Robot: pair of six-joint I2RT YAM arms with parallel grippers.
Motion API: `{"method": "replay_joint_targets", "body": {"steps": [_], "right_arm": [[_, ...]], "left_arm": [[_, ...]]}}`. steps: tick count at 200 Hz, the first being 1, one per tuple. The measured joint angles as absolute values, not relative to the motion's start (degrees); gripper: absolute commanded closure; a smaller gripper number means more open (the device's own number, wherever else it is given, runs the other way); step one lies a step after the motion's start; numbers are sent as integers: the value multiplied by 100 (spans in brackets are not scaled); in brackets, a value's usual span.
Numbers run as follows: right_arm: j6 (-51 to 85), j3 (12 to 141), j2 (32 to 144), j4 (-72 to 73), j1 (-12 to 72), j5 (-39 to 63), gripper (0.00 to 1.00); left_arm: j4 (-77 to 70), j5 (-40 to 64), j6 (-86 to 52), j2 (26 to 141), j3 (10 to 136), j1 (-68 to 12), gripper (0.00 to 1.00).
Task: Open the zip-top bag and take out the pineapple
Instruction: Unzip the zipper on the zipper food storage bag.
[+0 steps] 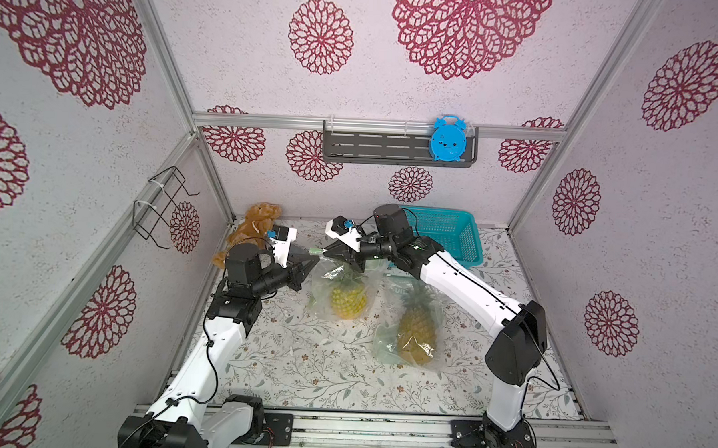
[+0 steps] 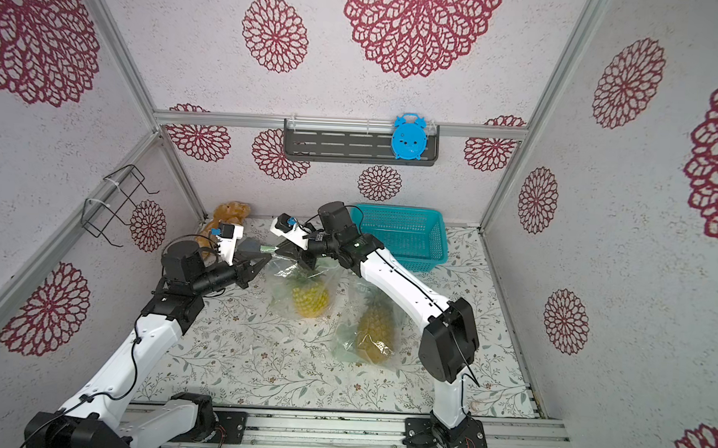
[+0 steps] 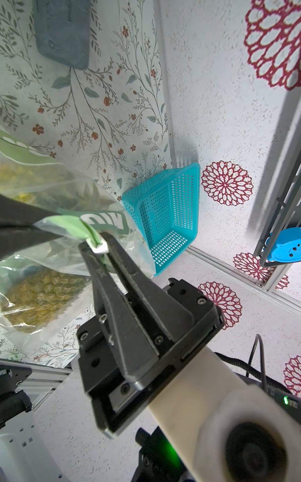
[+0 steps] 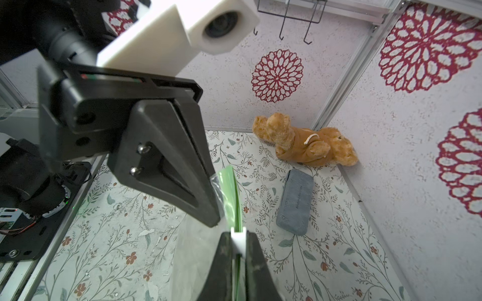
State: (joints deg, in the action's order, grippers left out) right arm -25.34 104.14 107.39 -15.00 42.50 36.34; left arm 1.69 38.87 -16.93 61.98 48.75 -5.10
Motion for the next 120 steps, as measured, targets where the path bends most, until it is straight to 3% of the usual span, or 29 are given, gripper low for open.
{"method": "replay_joint_targets", "body": {"steps": [120], "right_arm": [[-2534, 10145, 10296, -1966, 3916, 3457, 98]], "left_arm": [[130, 3599, -1739, 5872, 4777, -510, 100]]}}
